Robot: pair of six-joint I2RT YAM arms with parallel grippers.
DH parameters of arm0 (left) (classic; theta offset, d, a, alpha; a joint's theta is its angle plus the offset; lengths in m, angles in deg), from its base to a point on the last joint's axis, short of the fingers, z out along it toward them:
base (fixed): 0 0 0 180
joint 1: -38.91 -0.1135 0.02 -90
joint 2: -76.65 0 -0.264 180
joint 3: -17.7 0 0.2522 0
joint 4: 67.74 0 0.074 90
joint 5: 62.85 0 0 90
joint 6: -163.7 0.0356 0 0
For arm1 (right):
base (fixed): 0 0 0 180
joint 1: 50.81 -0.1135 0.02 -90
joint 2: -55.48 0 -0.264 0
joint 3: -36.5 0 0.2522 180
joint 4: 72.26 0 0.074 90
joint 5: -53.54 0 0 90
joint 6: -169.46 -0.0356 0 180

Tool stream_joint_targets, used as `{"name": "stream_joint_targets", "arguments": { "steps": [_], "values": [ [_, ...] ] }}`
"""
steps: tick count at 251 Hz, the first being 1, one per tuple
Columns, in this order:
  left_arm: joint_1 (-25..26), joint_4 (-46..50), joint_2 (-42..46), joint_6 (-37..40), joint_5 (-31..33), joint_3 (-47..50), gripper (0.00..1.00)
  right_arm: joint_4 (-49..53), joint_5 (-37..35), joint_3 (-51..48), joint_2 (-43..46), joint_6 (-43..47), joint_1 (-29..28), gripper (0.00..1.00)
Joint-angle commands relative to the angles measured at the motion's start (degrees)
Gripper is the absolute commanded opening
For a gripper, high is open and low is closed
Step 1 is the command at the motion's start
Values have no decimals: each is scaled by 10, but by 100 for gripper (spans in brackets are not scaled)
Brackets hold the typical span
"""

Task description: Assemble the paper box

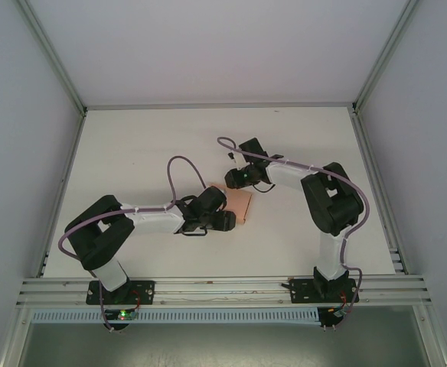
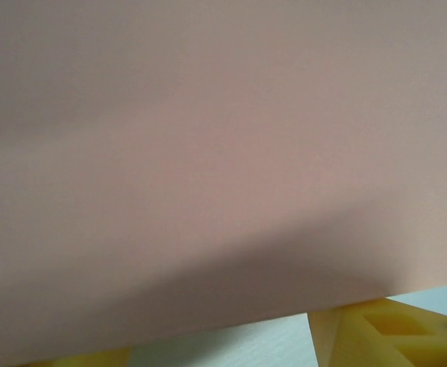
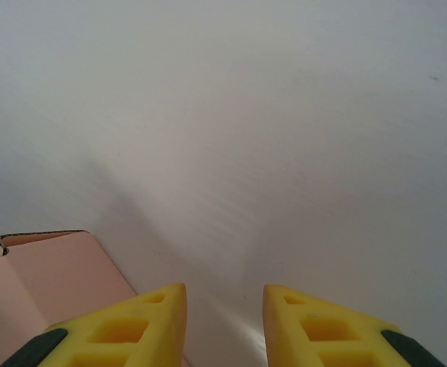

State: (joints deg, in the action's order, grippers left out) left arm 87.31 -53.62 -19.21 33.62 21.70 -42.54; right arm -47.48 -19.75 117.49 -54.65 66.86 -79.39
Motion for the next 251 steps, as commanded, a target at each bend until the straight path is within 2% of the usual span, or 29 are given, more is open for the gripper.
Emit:
{"name": "stream_joint_targets", "arguments": {
  "steps": [1,78,111,135,153,183,209,226,251],
  "values": [
    [-31,-81,13,19,153,5,62,78,13,-39,25,-6,-6,33],
    [-56,-128,27,7,112,24,63,56,9,-97,64,-19,19,34],
    [-63,-138,12,14,89,15,60,32,45,-107,66,-25,19,34],
    [-63,-150,-6,21,71,4,45,8,81,-110,64,-33,16,34],
    [-62,-156,-16,25,64,-2,43,8,84,-107,65,-31,11,33],
    [-63,-158,-27,31,63,-7,33,15,74,-112,63,-31,9,33],
    [-63,-158,-30,37,68,-2,31,19,50,-122,64,-32,14,33],
    [-62,-155,-27,40,76,2,25,18,44,-125,62,-38,24,33],
    [-63,-155,-19,44,81,16,21,26,10,-122,62,-36,36,33]
  ]
}}
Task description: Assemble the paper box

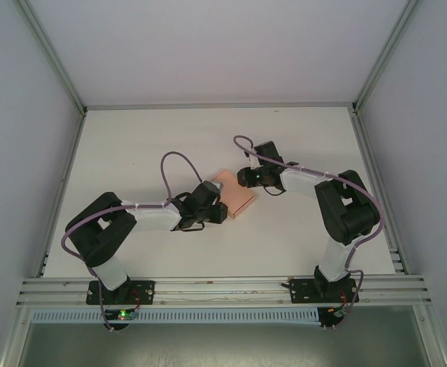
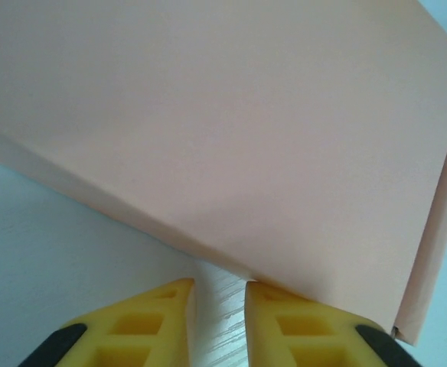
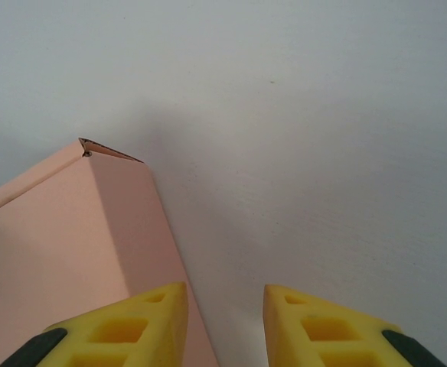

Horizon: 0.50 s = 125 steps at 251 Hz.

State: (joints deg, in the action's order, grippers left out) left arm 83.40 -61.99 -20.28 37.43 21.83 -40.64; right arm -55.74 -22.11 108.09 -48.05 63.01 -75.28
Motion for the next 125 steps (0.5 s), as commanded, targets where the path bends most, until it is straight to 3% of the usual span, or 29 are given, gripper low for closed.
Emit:
{"name": "stream_joint_targets", "arguments": {
  "steps": [1,42,125],
  "values": [
    [-23,-71,-8,6,79,-3,21,109,32,-28,-4,3,-4,33],
    [-24,-63,13,-6,88,18,11,116,-9,-11,1,1,19,25],
    [-24,59,117,-12,104,48,19,140,-65,26,27,16,40,21]
  ]
}}
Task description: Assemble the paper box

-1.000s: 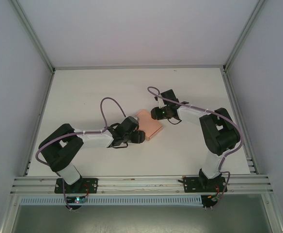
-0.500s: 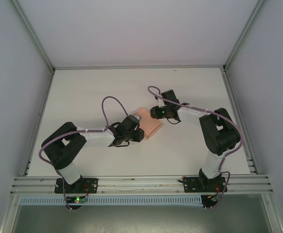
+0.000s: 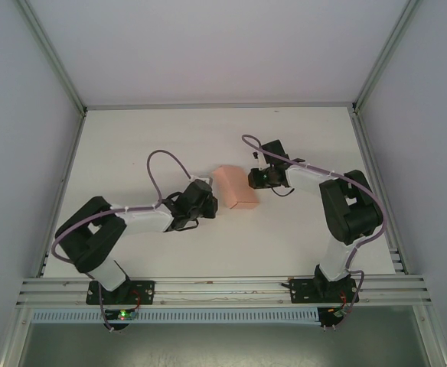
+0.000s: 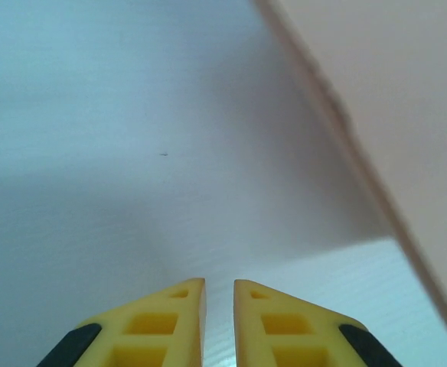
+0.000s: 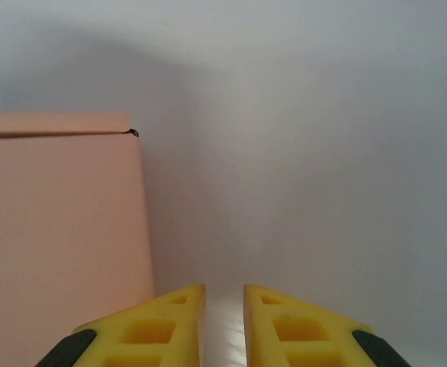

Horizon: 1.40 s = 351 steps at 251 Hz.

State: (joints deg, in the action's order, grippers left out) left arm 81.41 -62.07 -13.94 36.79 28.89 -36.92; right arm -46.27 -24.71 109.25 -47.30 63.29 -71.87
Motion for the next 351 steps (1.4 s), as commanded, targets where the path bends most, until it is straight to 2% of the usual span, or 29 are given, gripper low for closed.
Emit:
{"name": "stream_joint_targets", "arguments": {
  "steps": [1,63,79,94,112,147,199,256,281,308,351],
  "values": [
    [-4,62,55,-6,34,11,19,45,-39,14,19,13,6,21],
    [-4,156,122,3,67,-12,28,16,1,1,77,21,0,22],
    [-9,178,108,8,92,-32,27,15,-22,-1,83,22,0,22],
    [-22,191,82,12,101,-50,21,22,-43,5,77,29,4,21],
    [-45,176,39,16,88,-64,16,48,-59,25,56,35,8,18],
    [-72,115,-51,29,9,-95,5,52,-54,28,16,32,7,13],
    [-72,77,-126,46,-33,-146,1,39,-29,32,-36,39,-18,12],
    [-73,30,-180,67,-85,-180,0,17,41,70,-93,40,-59,9],
    [-71,-42,-204,70,-143,-174,0,-5,67,71,-98,42,-79,8],
    [-67,-176,-224,47,-202,-145,0,-54,120,62,-105,8,-86,6],
    [-56,-298,-240,19,-211,-125,0,-110,170,39,-112,-34,-90,4]
  ]
}}
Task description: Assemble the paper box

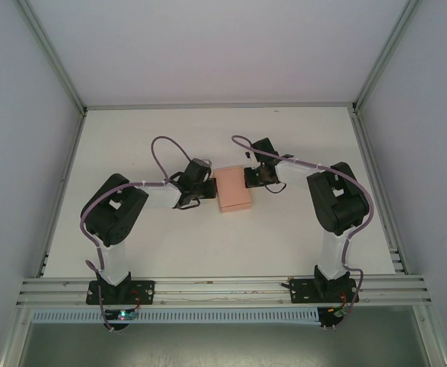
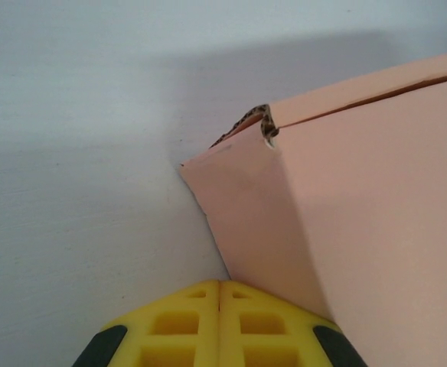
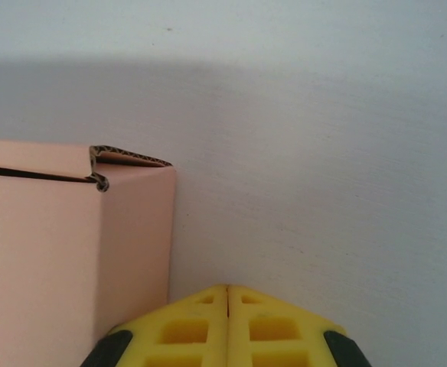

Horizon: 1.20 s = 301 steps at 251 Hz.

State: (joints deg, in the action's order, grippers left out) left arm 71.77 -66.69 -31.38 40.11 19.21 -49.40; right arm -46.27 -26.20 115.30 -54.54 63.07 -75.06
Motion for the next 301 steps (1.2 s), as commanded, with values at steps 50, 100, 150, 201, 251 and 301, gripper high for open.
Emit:
{"name": "stream_joint_targets", "arguments": {
  "steps": [50,100,150,201,251,301],
  "values": [
    [56,-384,-90,-57,-107,13,0,-170,229,-49,-36,-74,-61,4],
    [71,-450,-100,-75,-106,16,0,-155,224,-45,-36,-68,-65,3],
    [79,-389,-82,-81,-64,24,0,-145,178,-53,-24,-69,-60,4],
    [79,-233,-44,-82,16,55,0,-55,60,-37,-5,-37,-26,7],
    [79,-128,-23,-77,46,62,4,-32,21,-34,16,-29,-10,8],
    [79,3,38,-51,128,71,8,-9,-22,-25,29,-29,-1,11]
  ]
}}
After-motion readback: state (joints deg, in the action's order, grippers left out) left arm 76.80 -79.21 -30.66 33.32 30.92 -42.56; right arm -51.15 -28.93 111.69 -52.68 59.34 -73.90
